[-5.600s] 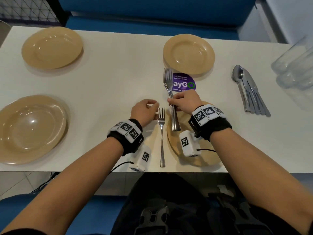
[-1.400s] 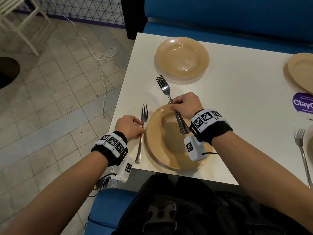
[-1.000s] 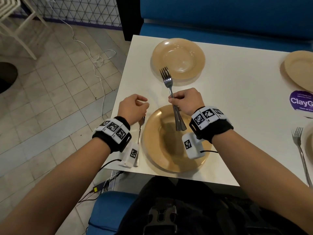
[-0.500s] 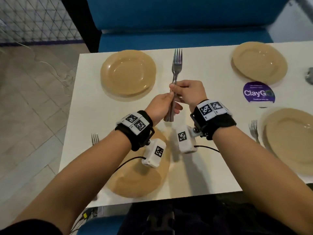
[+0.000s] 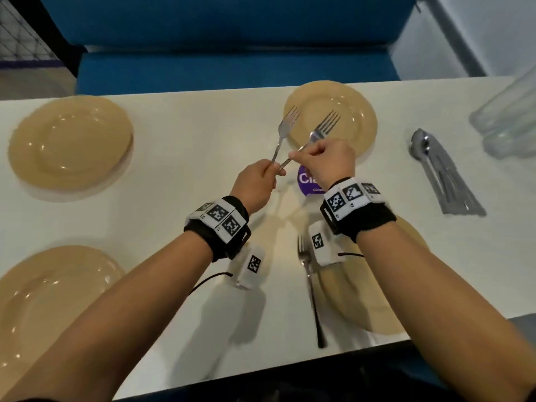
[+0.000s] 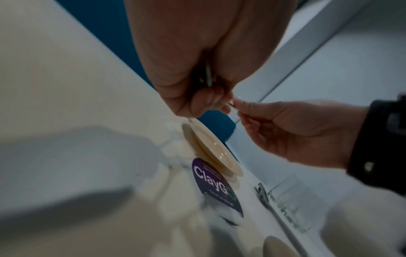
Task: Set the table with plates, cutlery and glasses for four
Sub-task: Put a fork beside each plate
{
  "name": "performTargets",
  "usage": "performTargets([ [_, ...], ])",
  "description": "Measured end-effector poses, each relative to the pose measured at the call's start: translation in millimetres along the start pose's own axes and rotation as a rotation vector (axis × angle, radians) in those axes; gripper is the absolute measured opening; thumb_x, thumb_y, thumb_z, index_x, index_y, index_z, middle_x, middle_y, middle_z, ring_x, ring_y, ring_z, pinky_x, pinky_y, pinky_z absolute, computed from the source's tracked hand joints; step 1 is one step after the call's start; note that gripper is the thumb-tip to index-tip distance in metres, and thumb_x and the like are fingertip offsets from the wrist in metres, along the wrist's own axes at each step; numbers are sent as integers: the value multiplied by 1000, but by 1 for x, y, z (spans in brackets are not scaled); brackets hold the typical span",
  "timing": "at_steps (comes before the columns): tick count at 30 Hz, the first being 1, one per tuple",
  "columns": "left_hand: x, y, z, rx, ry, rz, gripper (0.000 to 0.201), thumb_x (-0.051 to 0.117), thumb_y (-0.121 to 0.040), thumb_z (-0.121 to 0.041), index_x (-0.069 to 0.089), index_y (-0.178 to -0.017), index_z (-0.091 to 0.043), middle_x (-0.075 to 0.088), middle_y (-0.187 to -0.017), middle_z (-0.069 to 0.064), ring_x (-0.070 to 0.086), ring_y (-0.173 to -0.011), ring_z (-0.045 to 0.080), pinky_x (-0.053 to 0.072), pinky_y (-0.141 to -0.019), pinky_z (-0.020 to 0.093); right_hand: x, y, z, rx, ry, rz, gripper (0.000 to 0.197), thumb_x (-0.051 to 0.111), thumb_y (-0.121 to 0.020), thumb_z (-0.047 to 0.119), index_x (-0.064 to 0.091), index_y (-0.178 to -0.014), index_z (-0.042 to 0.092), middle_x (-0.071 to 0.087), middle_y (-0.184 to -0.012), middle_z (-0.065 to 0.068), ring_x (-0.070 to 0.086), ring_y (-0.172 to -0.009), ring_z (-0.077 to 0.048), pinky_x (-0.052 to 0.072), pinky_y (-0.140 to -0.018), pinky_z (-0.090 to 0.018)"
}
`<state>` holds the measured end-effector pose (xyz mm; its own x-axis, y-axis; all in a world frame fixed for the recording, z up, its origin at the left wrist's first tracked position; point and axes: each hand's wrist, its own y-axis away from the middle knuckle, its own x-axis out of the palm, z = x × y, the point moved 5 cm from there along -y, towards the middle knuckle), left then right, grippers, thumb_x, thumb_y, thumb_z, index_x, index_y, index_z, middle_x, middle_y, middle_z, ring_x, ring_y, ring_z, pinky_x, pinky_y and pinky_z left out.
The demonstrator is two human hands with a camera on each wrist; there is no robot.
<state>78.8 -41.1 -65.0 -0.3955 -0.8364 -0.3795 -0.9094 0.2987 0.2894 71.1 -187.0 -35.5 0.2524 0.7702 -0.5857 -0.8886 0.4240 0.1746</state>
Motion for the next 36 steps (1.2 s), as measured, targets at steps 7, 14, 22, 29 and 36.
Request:
performTargets([
  [7,19,-39,-26,119,-267,33,32,38,-101,-26,67,-98,-13,49,-65,-15,49,-69,12,32,-65,23,-25,-27,9,-443,556,146,24,62,-88,18,71,-109,11,62,-112,-8,46,-115,-24,31,-95,-25],
  [14,36,-77,-41,55,-126,18,28,36,-102,-25,60,-95,-14,66,-80,-1,57,-57,12,43,-51,18,-43,-69,-24,-343,638,282,21,60,-89,16,72,-107,16,69,-108,-7,60,-103,-24,43,-89,-26],
  [22,64,-122,-53,-193,236,-24,28,32,-104,-22,56,-102,-8,65,-91,10,63,-59,23,43,-37,18,-114,-143,-90,64,319,-97,18,70,-82,13,73,-99,12,73,-96,-7,67,-92,-22,51,-83,-25],
  [29,95,-146,-66,-216,300,-40,28,32,-104,-22,56,-96,-10,62,-74,2,53,-42,6,45,-39,18,-122,-208,-118,226,359,0,30,67,-82,5,69,-111,7,69,-111,-13,65,-102,-26,52,-91,-29],
  [36,106,-151,-75,-194,289,-45,28,32,-104,-21,57,-97,-11,60,-72,2,52,-40,3,46,-40,18,-115,-226,-123,157,405,10,32,71,-81,9,67,-113,6,69,-112,-14,65,-103,-27,49,-87,-25],
])
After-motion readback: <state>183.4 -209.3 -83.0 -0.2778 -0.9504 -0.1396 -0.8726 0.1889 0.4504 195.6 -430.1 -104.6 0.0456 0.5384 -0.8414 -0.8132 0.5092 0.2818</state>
